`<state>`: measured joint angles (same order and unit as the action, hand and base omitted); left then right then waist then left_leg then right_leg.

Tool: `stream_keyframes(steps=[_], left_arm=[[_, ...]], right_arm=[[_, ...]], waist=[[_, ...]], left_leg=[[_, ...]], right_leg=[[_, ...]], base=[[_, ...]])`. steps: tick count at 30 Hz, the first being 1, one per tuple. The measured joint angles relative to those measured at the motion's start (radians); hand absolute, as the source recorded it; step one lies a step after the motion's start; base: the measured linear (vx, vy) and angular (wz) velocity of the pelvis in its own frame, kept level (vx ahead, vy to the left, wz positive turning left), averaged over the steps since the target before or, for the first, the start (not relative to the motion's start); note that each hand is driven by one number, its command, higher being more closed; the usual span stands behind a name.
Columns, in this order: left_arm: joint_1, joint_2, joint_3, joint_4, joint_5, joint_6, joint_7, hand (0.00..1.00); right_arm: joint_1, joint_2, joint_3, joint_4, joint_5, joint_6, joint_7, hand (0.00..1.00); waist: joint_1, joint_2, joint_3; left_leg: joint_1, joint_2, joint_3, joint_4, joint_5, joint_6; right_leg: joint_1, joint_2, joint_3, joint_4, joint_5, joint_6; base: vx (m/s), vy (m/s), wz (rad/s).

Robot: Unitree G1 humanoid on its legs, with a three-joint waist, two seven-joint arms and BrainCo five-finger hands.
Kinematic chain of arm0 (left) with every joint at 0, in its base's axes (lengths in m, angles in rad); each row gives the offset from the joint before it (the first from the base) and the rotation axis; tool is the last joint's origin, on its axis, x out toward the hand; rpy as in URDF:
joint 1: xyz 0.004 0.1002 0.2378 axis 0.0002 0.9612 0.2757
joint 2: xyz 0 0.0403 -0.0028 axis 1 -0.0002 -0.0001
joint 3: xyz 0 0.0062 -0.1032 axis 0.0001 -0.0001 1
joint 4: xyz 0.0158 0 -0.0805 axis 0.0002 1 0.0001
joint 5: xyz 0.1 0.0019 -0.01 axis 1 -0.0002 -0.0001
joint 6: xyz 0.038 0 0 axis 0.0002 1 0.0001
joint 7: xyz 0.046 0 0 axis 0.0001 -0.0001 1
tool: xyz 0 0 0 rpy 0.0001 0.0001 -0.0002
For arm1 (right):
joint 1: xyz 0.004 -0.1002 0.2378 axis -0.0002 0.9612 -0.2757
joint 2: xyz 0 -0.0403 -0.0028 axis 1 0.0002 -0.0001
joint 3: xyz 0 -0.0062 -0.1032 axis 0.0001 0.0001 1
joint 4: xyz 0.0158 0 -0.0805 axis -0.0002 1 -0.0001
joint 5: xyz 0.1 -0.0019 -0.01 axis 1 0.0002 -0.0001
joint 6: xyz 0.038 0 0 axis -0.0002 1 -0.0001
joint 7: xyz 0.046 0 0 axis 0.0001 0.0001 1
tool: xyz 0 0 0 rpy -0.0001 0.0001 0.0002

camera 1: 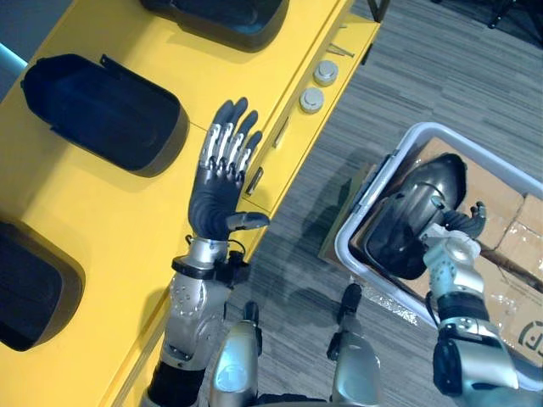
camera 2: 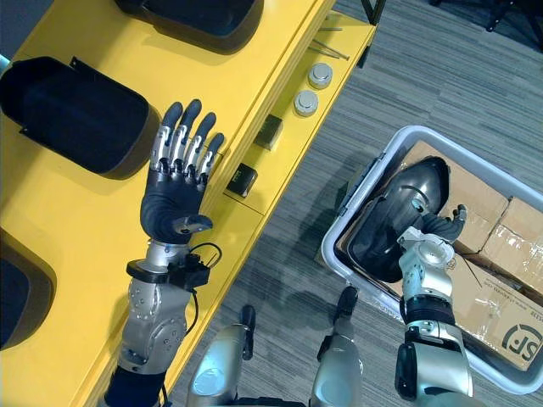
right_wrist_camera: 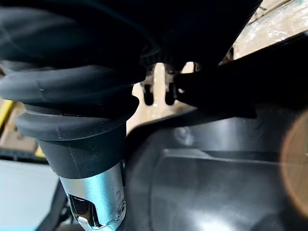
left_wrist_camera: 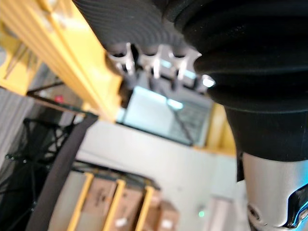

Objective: Walk over and take plastic housings, then place them on the shelf

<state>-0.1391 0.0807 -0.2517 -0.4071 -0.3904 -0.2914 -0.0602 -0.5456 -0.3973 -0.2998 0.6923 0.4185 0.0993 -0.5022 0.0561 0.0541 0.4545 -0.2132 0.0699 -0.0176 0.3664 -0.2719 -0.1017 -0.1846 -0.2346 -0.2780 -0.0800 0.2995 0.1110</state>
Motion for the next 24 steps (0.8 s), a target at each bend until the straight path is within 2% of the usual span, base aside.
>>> stream_keyframes(steps=[1, 6, 10, 11, 13, 14, 16, 21, 24], left_arm=[[-0.001, -0.001, -0.007, 0.000, 0.000, 0.000, 0.000, 0.00], [-0.007, -0.002, -0.017, 0.008, 0.000, 0.000, 0.000, 0.00], [-0.009, -0.008, -0.034, 0.030, 0.000, -0.001, 0.001, 0.00], [-0.009, -0.010, -0.037, 0.036, 0.000, -0.001, 0.001, 0.00], [-0.013, -0.010, -0.039, 0.038, 0.000, -0.001, 0.002, 0.00], [-0.014, -0.010, -0.039, 0.038, 0.000, -0.001, 0.002, 0.00], [-0.019, -0.010, -0.044, 0.041, 0.000, -0.001, 0.002, 0.00], [-0.022, -0.014, -0.047, 0.058, 0.003, -0.001, 0.001, 0.00], [-0.026, -0.014, -0.053, 0.081, 0.003, -0.001, 0.000, 0.00]], right_arm=[[-0.005, -0.008, 0.000, 0.003, -0.001, 0.019, 0.000, 0.00], [-0.021, -0.025, 0.000, 0.024, -0.008, 0.058, -0.001, 0.00], [-0.020, -0.025, 0.000, 0.022, -0.057, 0.098, -0.003, 0.00], [-0.021, -0.025, 0.000, 0.021, -0.081, 0.110, -0.003, 1.00], [-0.020, -0.026, -0.001, 0.013, -0.105, 0.131, -0.001, 1.00], [-0.018, -0.025, 0.002, 0.013, -0.123, 0.165, 0.005, 1.00], [-0.017, -0.029, 0.003, 0.006, -0.167, 0.192, 0.013, 1.00], [-0.017, -0.053, 0.013, 0.006, -0.296, 0.271, 0.104, 1.00], [-0.055, -0.064, 0.048, 0.075, -0.414, 0.284, 0.117, 1.00]], waist=[[-0.001, 0.000, 0.000], [-0.004, 0.001, 0.000], [-0.009, 0.005, 0.002], [-0.011, 0.007, 0.003], [-0.012, 0.013, 0.010], [-0.014, 0.017, 0.013], [-0.015, 0.018, 0.013], [-0.021, 0.019, 0.013], [-0.017, 0.020, 0.013]], left_leg=[[-0.001, 0.000, 0.000, 0.003, 0.000, 0.000], [-0.019, 0.000, -0.005, 0.027, -0.001, -0.001], [-0.037, 0.000, -0.013, 0.045, -0.004, -0.002], [-0.049, 0.001, -0.015, 0.063, -0.009, -0.004], [-0.052, 0.004, -0.015, 0.068, -0.009, -0.004], [-0.051, 0.007, -0.015, 0.072, -0.009, -0.004], [-0.055, 0.010, -0.014, 0.073, -0.006, -0.008], [-0.065, 0.017, -0.021, 0.075, 0.001, -0.017], [-0.063, 0.017, -0.030, 0.066, 0.010, -0.020]], right_leg=[[0.000, 0.000, 0.000, 0.000, 0.000, 0.000], [-0.002, 0.000, -0.009, 0.000, -0.001, 0.000], [-0.009, 0.001, -0.022, 0.011, -0.009, -0.009], [-0.018, 0.001, -0.024, 0.026, -0.024, -0.012], [-0.028, 0.001, -0.025, 0.049, -0.042, -0.019], [-0.031, 0.002, -0.025, 0.060, -0.049, -0.019], [-0.047, 0.002, -0.022, 0.081, -0.061, -0.028], [-0.064, 0.006, -0.024, 0.105, -0.068, -0.030], [-0.068, 0.003, -0.031, 0.122, -0.073, -0.019]], base=[[0.00, 0.000, 0.00], [-0.07, -0.026, 0.03], [-0.11, -0.030, 0.03], [-0.09, -0.016, -0.01], [-0.12, -0.025, -0.03], [-0.13, -0.027, -0.04], [-0.08, -0.010, -0.06], [-0.04, 0.006, 0.01], [-0.01, 0.014, 0.09]])
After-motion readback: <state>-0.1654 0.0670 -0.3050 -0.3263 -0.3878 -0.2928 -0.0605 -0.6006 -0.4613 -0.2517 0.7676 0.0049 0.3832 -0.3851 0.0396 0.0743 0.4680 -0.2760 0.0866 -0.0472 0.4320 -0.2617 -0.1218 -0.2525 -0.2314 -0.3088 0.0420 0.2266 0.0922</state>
